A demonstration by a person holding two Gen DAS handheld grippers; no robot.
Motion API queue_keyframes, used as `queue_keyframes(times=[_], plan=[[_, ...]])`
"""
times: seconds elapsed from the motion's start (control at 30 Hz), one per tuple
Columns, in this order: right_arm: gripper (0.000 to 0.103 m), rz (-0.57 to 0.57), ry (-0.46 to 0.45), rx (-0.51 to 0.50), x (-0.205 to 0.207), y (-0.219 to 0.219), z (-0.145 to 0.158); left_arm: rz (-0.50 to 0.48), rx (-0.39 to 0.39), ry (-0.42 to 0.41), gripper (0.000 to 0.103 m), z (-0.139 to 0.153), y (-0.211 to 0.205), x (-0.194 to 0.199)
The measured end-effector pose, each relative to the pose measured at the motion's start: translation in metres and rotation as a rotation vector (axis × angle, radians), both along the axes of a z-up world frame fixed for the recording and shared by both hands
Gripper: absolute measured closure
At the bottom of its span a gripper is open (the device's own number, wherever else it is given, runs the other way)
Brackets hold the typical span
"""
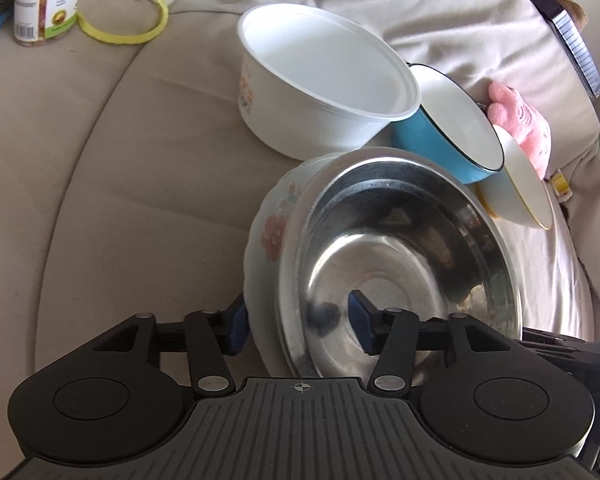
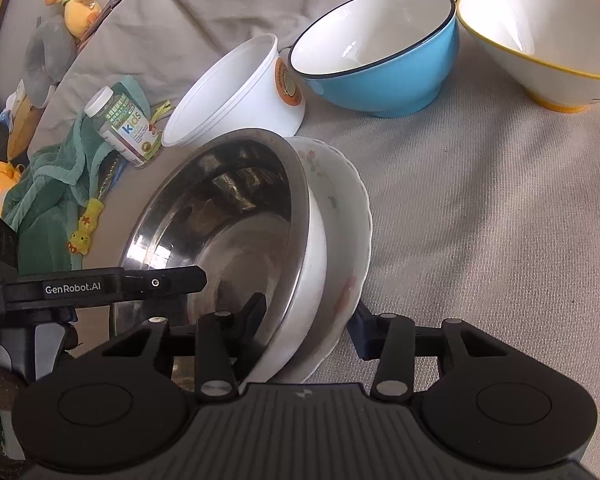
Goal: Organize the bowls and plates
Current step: 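Lower the steel bowl onto the floral plate and open both tools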
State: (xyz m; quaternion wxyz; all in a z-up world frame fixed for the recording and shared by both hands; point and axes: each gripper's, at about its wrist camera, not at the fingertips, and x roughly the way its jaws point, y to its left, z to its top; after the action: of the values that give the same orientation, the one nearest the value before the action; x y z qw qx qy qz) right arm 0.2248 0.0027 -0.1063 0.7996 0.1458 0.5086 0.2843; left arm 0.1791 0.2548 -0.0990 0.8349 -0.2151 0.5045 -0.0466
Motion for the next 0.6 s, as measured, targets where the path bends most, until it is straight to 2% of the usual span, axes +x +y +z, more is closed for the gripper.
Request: queue_keyframes(times=[0.07, 0.23, 0.4, 0.5, 0.6], plan=[[0.060, -0.006, -0.007, -0.004, 0.000, -0.001, 0.001, -0.007, -0.004, 0.004, 0.038, 0.001, -0.006, 0.004], [0.060, -0.054, -0.017, -0.016, 0.005, -0.017, 0.001, -0.026, -0.028, -0.002, 0.038, 0.002, -0.024, 0.018], [0.061, -0.073, -0.025, 0.000, 0.007, -0.033, -0.001, -0.013, -0.006, 0.000, 0.038, 0.005, -0.034, 0.022], [0.059, -0.088, -0.067, 0.026, 0.004, -0.044, 0.007, -0.008, 0.067, -0.018, 0.042, 0.017, -0.039, 0.016], [0.052, -0.121, -0.142, 0.029, 0.001, -0.064, 0.020, 0.002, 0.179, -0.095, 0.043, 0.046, -0.048, 0.006]])
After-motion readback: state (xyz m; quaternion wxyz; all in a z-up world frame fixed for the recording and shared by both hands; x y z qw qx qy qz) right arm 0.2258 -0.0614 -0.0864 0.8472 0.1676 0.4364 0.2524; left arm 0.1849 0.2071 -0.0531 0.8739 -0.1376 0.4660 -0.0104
